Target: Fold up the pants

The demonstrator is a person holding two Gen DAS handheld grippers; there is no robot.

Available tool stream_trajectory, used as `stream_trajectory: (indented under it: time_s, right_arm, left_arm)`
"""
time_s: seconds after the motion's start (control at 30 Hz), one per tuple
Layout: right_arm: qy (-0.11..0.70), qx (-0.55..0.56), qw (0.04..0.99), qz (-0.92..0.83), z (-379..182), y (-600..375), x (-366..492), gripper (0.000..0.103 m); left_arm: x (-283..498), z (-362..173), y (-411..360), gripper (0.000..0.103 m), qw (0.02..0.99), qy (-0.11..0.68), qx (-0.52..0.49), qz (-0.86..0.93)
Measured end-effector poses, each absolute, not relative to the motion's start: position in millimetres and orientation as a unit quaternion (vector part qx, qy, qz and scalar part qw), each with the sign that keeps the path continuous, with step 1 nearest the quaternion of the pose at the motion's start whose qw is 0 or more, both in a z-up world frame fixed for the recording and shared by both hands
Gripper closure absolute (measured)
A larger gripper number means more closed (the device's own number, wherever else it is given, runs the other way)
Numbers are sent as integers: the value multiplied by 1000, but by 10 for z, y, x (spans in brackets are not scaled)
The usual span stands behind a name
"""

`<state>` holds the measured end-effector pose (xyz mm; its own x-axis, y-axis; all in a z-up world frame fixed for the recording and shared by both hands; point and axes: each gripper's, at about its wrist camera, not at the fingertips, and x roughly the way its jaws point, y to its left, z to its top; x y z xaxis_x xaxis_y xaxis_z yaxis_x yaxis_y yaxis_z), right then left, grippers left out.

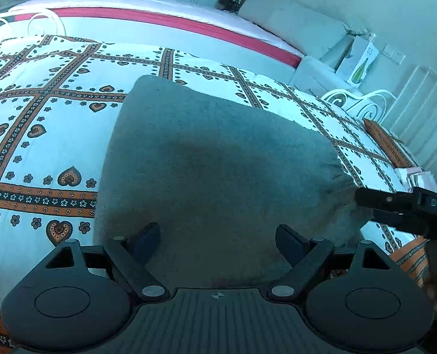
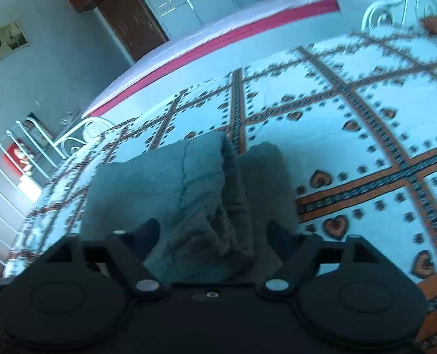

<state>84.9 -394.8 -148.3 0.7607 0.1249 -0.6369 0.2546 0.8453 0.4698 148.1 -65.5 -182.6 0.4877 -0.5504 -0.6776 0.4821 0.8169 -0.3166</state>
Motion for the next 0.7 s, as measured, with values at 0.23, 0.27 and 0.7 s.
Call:
stream_trajectory:
  time_s: [0.23,0.27,0.7]
  right_arm:
    - [369,416,831,-18,-1895,-4242,1065,36]
    - [369,427,826,-15,-1930,-4257,1078,35]
    - [367,356,859,18,-1669,-4028,1072,80]
  left_arm:
    - [1497,-1840,-625,18,864,405,-48,-294]
    - [1508,-1844,-615,18,865,405,-51,-292]
    - [1601,-1891,-587,18,872,411,-55,-261]
